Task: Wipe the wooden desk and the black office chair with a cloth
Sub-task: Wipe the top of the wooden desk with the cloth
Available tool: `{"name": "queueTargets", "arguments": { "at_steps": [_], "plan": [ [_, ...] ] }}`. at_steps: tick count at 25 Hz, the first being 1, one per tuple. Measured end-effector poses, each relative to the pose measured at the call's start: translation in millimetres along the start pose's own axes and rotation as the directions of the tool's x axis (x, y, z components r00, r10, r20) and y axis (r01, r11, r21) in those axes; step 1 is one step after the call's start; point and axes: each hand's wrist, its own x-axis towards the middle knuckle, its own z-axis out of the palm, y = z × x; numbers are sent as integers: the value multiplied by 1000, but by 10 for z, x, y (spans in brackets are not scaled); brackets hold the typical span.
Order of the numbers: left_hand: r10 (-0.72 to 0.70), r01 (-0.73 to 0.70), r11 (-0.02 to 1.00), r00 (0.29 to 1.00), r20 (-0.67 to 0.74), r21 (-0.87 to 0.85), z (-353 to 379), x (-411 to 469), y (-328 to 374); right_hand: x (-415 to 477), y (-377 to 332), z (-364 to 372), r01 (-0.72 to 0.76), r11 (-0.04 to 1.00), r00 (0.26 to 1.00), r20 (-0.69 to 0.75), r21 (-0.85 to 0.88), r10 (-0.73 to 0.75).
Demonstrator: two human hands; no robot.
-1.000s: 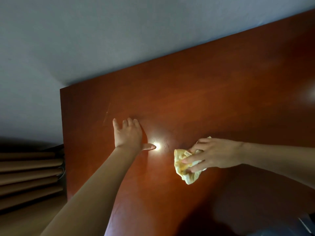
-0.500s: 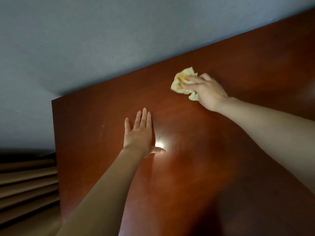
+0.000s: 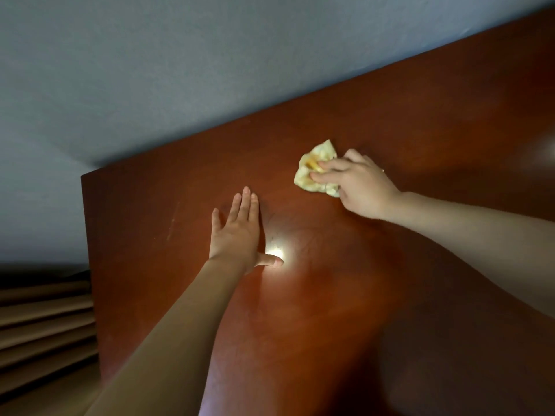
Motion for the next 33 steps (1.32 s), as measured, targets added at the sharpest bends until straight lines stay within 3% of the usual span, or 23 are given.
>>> {"name": "queueTargets", "arguments": {
  "at_steps": [3, 7, 13, 15, 19, 23, 27, 30, 33],
  "plan": [
    [14, -14, 1000, 1000, 5, -27, -10, -15, -12, -496, -83, 4, 204, 979, 979, -11, 25, -203],
    [19, -19, 999, 1000, -2, -36, -17, -18, -7, -1118, -117, 73, 441, 896, 898, 24, -52, -440],
    [26, -26, 999, 999, -23, -36, -11, -9, -14, -1547, 14, 235, 776, 622, 628, 222, -104, -746],
    [28, -30, 999, 999, -27, -44, 8, -5, -19, -1273, 107, 237, 793, 591, 609, 210, -145, -765],
    [32, -34, 999, 998, -47, -26, 42, 1, -46, -525, 177, 120, 690, 675, 723, 195, -261, -663],
    [28, -26, 999, 997, -79, 32, 82, 14, -55, 124, 180, 46, 527, 792, 842, 64, -307, -536],
    [23, -19, 999, 996, -91, 49, 88, 24, -43, 697, 151, -11, 266, 936, 962, 4, -229, -273],
    [8, -3, 998, 996, -87, 60, 97, 35, -33, 1131, 97, -53, 27, 974, 999, -13, -226, -31],
    [-1, 6, 998, 996, -85, 61, 106, 37, -28, 1401, -110, -10, -228, 956, 974, -41, -183, 224]
  ]
}}
